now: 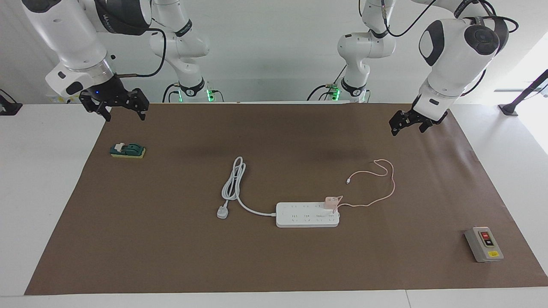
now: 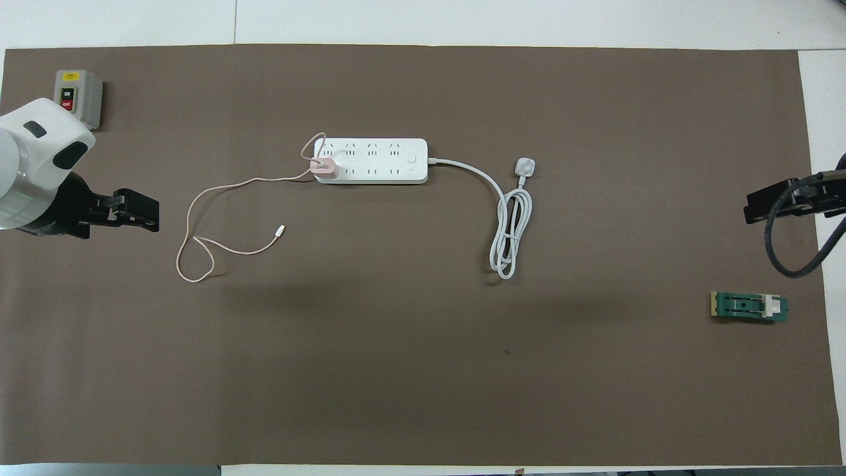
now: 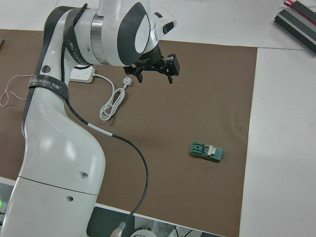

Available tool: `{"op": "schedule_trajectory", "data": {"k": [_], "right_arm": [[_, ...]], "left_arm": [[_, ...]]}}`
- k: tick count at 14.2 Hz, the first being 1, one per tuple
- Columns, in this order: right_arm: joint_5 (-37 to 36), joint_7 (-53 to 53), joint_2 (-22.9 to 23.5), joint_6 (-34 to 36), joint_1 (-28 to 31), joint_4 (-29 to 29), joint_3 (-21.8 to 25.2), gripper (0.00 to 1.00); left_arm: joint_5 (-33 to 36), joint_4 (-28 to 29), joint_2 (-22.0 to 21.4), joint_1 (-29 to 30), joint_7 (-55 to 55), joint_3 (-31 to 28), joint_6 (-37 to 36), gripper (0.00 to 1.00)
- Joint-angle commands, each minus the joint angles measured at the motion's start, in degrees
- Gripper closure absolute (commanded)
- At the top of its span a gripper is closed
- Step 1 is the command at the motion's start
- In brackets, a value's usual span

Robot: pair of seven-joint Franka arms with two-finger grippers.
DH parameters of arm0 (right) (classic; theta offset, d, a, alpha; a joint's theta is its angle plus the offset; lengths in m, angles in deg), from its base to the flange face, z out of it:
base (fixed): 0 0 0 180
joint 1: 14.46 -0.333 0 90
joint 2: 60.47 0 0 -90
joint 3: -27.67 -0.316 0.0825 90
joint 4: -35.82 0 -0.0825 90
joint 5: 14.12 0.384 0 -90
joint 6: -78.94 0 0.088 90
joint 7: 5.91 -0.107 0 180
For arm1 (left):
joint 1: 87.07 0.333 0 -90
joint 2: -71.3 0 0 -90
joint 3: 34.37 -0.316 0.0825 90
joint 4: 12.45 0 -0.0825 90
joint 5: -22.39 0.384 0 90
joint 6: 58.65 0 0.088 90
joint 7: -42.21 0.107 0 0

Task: Unplug charger and place it aside

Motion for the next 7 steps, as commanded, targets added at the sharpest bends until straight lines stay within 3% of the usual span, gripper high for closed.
{"op": "schedule_trajectory", "data": {"k": [1, 4, 7], "right_arm": [[-0.3, -0.1, -1.3, -0.8, 0.9, 1.6, -0.6, 0.0], [-0.3, -0.2, -1.6, -0.8, 0.9, 1.6, -0.6, 0.0], [-0.4, -0.2, -1.7, -0.7, 0.8, 1.6, -0.6, 0.0]], "left_arm": [[-0.5, -0.3, -0.3, 0.0, -0.5, 0.1, 0.3, 0.0], [-0.5, -0.3, -0.1, 0.0, -2.5, 0.1, 0.5, 0.0], [-0.5, -0.6, 0.6, -0.5, -11.2, 0.2, 1.4, 0.0]]}}
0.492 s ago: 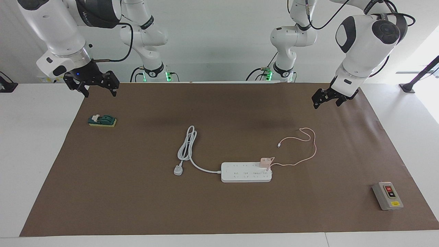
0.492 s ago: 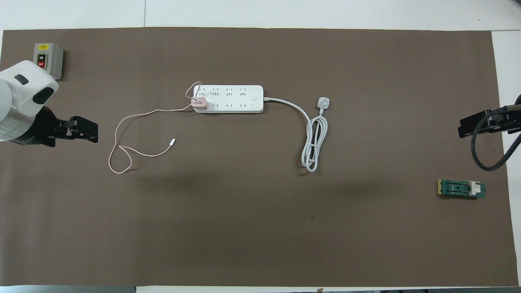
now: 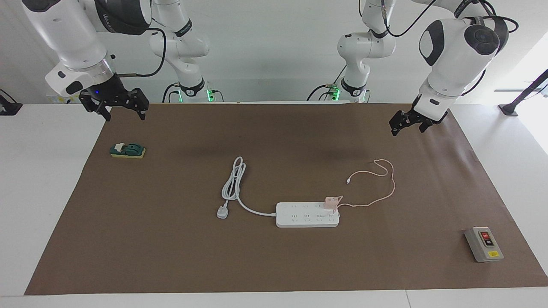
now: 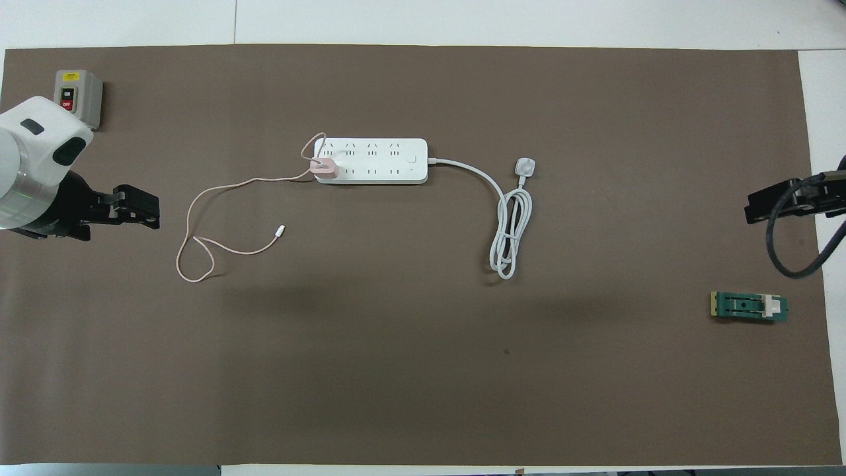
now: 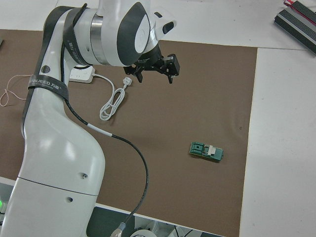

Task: Unplug charger and place it aside

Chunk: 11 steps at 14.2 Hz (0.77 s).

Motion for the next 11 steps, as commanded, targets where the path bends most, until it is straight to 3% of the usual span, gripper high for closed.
{"op": "schedule_trajectory", "data": {"k": [1, 3, 7, 11], "right_arm": [[-0.4, -0.2, -1.6, -0.6, 0.9, 1.6, -0.6, 0.0], [-0.4, -0.4, -2.1, 0.5, 1.0, 1.9, -0.6, 0.0], [0.6, -0.8, -2.3, 0.5, 1.4, 2.8, -0.6, 0.0], [5.3, -15.3, -2.0, -4.6, 0.2, 6.5, -1.3, 0.0]], "left_arm": [[-0.5, -1.3, 0.7, -0.7, -5.8, 0.0, 0.9, 0.0], [-0.5, -4.6, 3.3, -0.7, -10.0, 0.1, 0.0, 0.0], [-0.6, -4.5, 3.1, -0.7, -14.7, 0.1, -1.6, 0.0], [-0.5, -4.8, 6.5, -5.7, -35.2, 0.5, -1.5, 0.0]]}}
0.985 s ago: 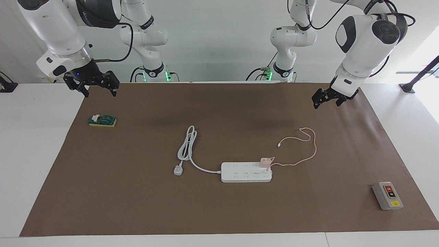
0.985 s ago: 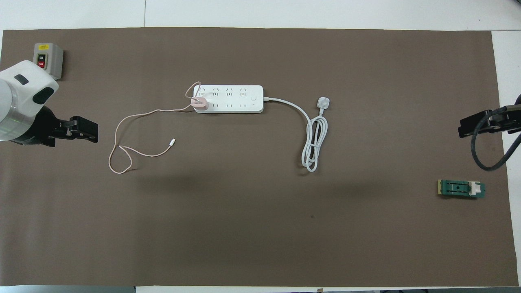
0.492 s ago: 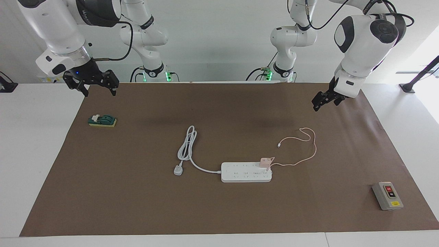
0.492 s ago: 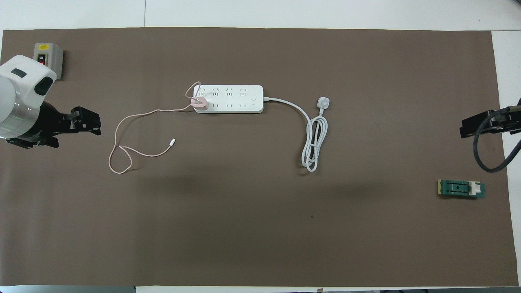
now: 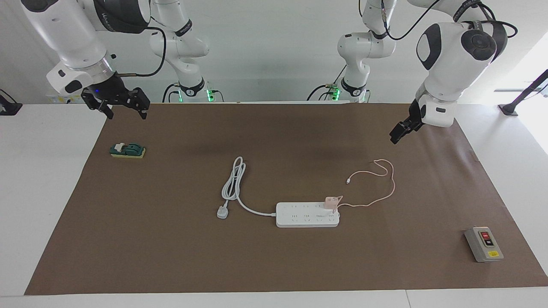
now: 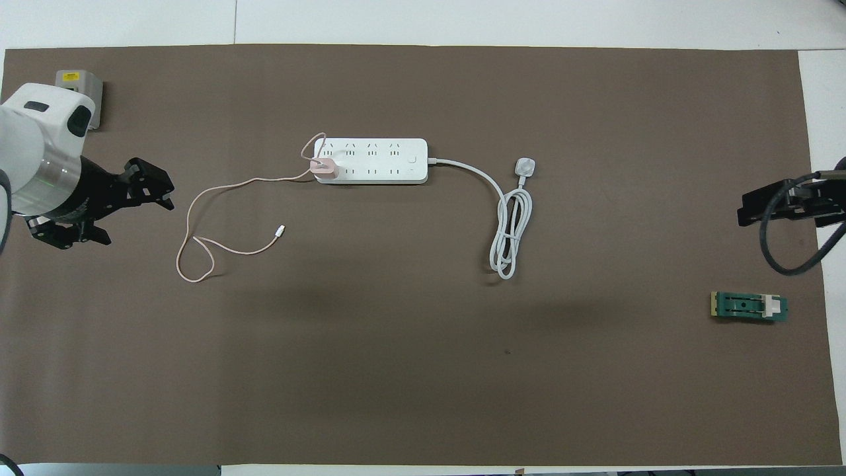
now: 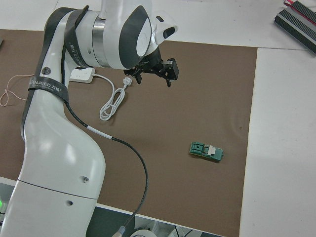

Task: Unplug charger and place it aside
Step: 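Reach the left gripper to the pink charger while the right gripper reaches the strip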

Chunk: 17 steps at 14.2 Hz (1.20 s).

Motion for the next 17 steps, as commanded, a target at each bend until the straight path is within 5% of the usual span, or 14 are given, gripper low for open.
{"op": "schedule_trajectory", "data": {"k": [1, 6, 11, 17], "right_arm": [[4.0, -12.1, 0.0, -4.6, -1.3, 4.5, -1.0, 0.0], [15.6, -34.4, 8.0, -11.9, -5.3, 3.8, -1.0, 0.0], [30.6, -59.3, 15.1, -22.9, -11.9, 3.2, -1.0, 0.0], [39.5, -76.8, 29.8, -31.3, -19.2, -8.1, -0.9, 0.0]], "left_arm": [[-0.3, -3.2, 5.3, -4.1, -16.6, -0.3, 2.4, 0.0], [-5.9, -11.3, 14.0, -5.1, -43.2, -0.3, 5.4, 0.0], [-5.5, -11.6, 19.5, -8.9, -59.0, -0.4, 15.2, 0.0], [0.9, -11.6, 24.8, -14.5, -70.2, -0.5, 22.5, 0.0]]}}
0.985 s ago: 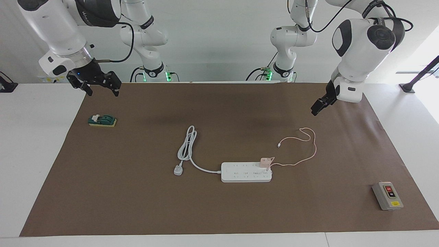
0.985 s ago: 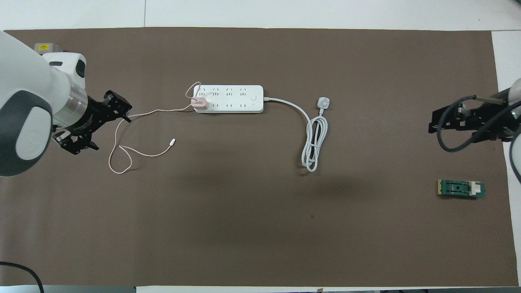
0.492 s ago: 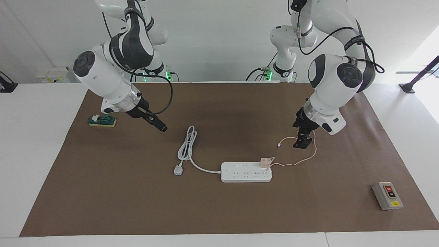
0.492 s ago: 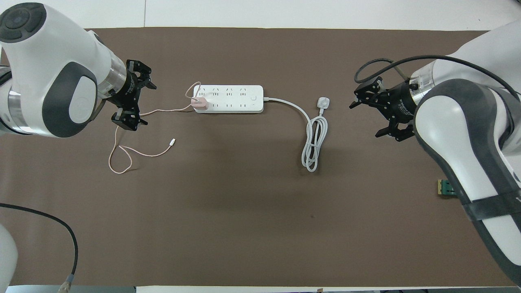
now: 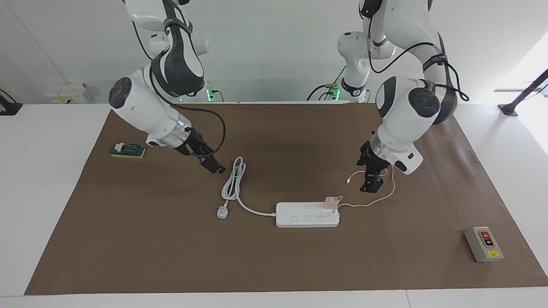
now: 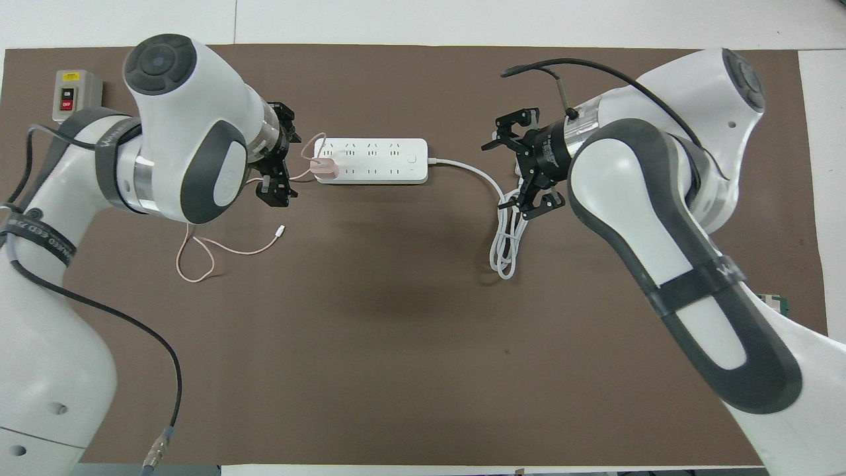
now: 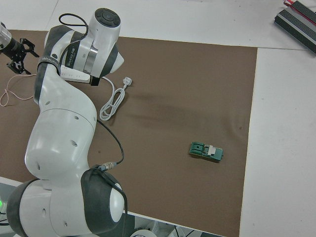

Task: Unplug charger and place it aside
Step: 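Reach the left gripper to the pink charger while the right gripper reaches the strip, then grasp the pink charger with the left gripper while the right gripper holds the strip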

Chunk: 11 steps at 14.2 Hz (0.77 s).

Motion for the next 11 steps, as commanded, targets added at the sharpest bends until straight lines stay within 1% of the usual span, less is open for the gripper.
{"op": "schedule_trajectory", "data": {"k": [1, 4, 5, 7, 9, 11], "right_arm": [[3.0, -8.1, 8.0, -4.5, -3.0, -6.8, 0.1, 0.0], [8.0, -11.7, 12.2, -8.6, -4.8, -9.6, 0.1, 0.0], [9.1, -12.7, 14.1, -8.8, -4.9, -10.9, 0.1, 0.0], [9.6, -13.0, 17.0, -7.2, -4.5, -13.8, 0.1, 0.0], [10.9, -13.0, 22.8, -1.6, -4.6, -20.0, 0.1, 0.0], [10.4, -13.0, 26.3, 0.2, -4.8, -24.2, 0.1, 0.0]], "left_arm": [[3.2, -1.6, 3.0, -2.5, -5.8, -0.7, 1.5, 0.0], [3.3, -1.5, 4.4, -3.3, -7.4, -0.8, 1.6, 0.0], [3.4, -1.5, 4.4, -3.3, -7.8, -0.8, 1.5, 0.0], [3.4, -1.4, 4.4, -3.4, -8.9, -0.8, 1.5, 0.0], [4.3, -1.4, 4.6, -3.8, -10.6, -0.8, 1.8, 0.0], [5.6, -1.5, 5.6, -4.4, -12.6, -0.8, 1.9, 0.0]]}}
